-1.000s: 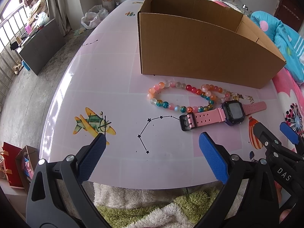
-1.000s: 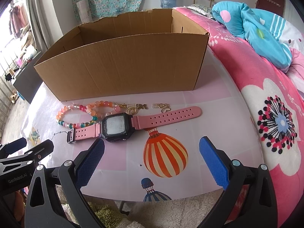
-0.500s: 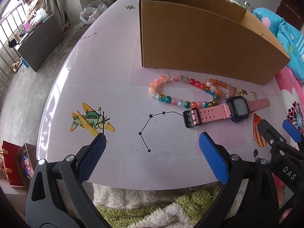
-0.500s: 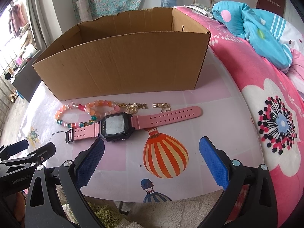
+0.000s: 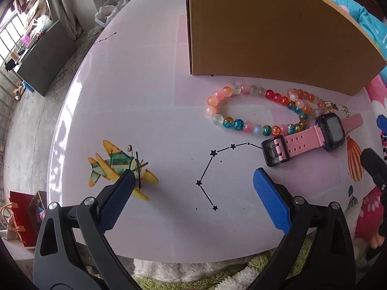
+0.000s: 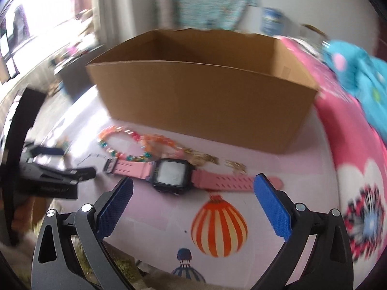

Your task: Organize jewelry

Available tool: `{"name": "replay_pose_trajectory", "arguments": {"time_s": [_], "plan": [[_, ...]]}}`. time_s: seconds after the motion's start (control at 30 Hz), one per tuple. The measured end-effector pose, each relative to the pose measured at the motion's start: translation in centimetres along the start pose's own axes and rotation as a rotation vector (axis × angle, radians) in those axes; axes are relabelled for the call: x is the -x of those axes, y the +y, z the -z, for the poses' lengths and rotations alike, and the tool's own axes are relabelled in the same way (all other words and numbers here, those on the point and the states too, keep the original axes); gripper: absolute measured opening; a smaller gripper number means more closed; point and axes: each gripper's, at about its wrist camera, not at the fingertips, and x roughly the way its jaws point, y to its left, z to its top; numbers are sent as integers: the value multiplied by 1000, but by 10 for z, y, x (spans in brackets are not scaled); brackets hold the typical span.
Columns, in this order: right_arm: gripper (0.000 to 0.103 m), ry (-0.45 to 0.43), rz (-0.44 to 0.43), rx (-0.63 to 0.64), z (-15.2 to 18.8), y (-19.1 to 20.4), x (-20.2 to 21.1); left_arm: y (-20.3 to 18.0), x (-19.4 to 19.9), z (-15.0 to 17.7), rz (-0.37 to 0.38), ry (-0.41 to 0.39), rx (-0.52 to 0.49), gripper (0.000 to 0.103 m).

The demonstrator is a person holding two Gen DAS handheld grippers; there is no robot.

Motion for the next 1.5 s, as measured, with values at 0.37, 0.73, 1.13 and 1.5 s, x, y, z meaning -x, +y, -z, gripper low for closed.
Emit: {"name": "replay_pose_trajectory", "arguments": {"time_s": [0.37,0.73,1.13,1.5], "plan": [[79,125,-193,345,-18,28,-26,8,-3,4,29,-92,-52,95],[63,213,-173,486,-14,29,-37,9,-3,10,43,-163,-110,95],[50,278,-241,471,-25,19,-44,-6,21,22,58,-258,-238,95],[50,391,-433,433,-25,-3,-42,-101,37,62,78,-378,-657,75]]}}
